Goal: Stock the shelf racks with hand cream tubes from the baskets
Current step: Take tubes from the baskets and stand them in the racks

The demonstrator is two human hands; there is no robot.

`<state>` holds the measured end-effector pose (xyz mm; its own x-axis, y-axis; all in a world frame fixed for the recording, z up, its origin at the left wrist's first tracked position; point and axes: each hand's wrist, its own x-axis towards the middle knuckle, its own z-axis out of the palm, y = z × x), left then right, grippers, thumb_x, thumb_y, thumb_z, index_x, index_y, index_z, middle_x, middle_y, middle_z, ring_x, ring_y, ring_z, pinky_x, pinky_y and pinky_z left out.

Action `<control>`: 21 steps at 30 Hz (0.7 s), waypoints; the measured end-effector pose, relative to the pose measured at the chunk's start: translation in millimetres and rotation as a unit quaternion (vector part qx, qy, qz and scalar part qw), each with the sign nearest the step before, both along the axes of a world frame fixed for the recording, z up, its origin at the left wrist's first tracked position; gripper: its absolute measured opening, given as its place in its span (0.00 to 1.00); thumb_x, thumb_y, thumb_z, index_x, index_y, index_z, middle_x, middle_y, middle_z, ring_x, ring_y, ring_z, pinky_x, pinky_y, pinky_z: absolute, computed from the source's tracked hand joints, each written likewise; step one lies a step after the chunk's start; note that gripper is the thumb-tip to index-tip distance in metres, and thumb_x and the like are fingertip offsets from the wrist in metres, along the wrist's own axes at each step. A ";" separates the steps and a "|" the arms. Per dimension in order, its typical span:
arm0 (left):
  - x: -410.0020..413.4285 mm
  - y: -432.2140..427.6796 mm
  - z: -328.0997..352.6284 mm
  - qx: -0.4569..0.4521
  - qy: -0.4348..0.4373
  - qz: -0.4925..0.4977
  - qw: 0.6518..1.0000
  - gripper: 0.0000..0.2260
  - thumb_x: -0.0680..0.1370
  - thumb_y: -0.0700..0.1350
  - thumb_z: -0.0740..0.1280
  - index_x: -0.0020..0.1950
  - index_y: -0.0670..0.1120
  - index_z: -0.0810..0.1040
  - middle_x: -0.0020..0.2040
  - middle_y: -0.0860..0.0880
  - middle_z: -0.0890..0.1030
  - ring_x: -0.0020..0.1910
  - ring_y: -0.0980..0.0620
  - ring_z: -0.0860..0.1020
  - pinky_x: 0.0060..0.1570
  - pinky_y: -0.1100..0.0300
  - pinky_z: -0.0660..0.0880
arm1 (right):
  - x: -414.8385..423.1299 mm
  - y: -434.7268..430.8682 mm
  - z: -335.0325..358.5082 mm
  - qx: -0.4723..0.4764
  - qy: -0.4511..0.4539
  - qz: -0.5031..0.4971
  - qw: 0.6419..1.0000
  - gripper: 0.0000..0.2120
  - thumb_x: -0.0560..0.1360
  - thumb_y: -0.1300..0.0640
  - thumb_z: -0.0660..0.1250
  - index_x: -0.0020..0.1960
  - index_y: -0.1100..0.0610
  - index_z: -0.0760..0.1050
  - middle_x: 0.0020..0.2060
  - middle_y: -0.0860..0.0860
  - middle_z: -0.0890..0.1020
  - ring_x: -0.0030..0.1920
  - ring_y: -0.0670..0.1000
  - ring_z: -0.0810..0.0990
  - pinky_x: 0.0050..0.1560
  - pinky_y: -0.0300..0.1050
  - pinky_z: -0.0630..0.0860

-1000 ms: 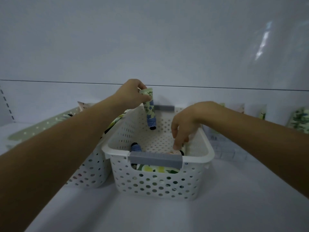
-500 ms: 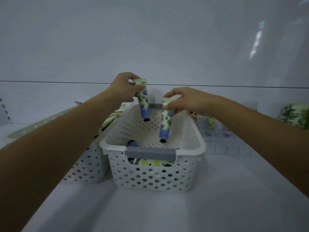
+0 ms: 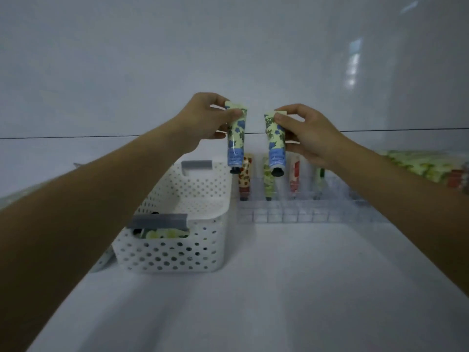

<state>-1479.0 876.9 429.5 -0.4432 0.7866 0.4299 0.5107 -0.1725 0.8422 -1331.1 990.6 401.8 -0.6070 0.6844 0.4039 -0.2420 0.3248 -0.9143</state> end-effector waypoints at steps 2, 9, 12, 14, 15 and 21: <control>23.3 12.7 0.0 0.001 -0.002 -0.015 1.000 0.06 0.76 0.42 0.67 0.41 0.46 0.71 0.39 0.47 0.79 0.35 0.52 0.77 0.48 0.56 0.76 | 23.3 6.4 1.1 0.009 -0.003 -0.014 1.000 0.02 0.77 0.59 0.63 0.47 0.53 0.72 0.38 0.51 0.78 0.35 0.46 0.77 0.33 0.37 0.77; 109.1 62.1 -3.8 0.017 -0.013 -0.054 0.998 0.05 0.76 0.42 0.67 0.45 0.45 0.72 0.38 0.47 0.79 0.34 0.53 0.76 0.45 0.57 0.75 | 119.1 43.3 6.1 0.031 -0.006 -0.070 0.997 0.03 0.78 0.59 0.62 0.47 0.52 0.72 0.38 0.51 0.77 0.34 0.46 0.76 0.31 0.35 0.75; 145.5 82.1 -9.6 0.023 -0.026 -0.073 0.997 0.04 0.76 0.43 0.67 0.47 0.45 0.72 0.38 0.47 0.79 0.35 0.52 0.77 0.46 0.56 0.75 | 161.3 61.8 3.2 0.029 -0.002 -0.100 0.995 0.04 0.78 0.59 0.62 0.45 0.51 0.72 0.38 0.51 0.77 0.35 0.47 0.75 0.30 0.35 0.74; 169.2 94.7 -15.7 0.026 -0.039 -0.082 0.996 0.04 0.77 0.43 0.66 0.49 0.45 0.72 0.37 0.47 0.79 0.34 0.52 0.76 0.44 0.58 0.74 | 187.1 74.4 -2.1 0.026 0.000 -0.119 0.993 0.05 0.78 0.59 0.63 0.44 0.51 0.72 0.39 0.52 0.77 0.37 0.49 0.76 0.31 0.35 0.75; 180.4 100.9 -19.3 0.027 -0.047 -0.083 0.995 0.04 0.77 0.43 0.66 0.49 0.45 0.72 0.37 0.48 0.79 0.33 0.53 0.76 0.42 0.59 0.74 | 198.9 80.2 -5.3 0.025 0.000 -0.126 0.992 0.05 0.78 0.59 0.63 0.44 0.51 0.72 0.40 0.52 0.77 0.37 0.50 0.76 0.32 0.36 0.75; 229.8 132.5 -49.2 0.046 -0.111 -0.085 0.989 0.03 0.78 0.41 0.64 0.51 0.44 0.72 0.34 0.48 0.76 0.22 0.62 0.73 0.26 0.69 0.72 | 253.9 109.7 -30.8 0.010 0.011 -0.172 0.985 0.05 0.77 0.58 0.64 0.44 0.48 0.75 0.46 0.53 0.78 0.40 0.49 0.78 0.37 0.40 0.76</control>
<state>-1249.1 1009.5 380.3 -0.3991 0.8199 0.4105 0.2715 -0.3220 0.9070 -1077.2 1100.2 371.0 -0.3311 0.8398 0.4303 -0.1340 0.4096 -0.9024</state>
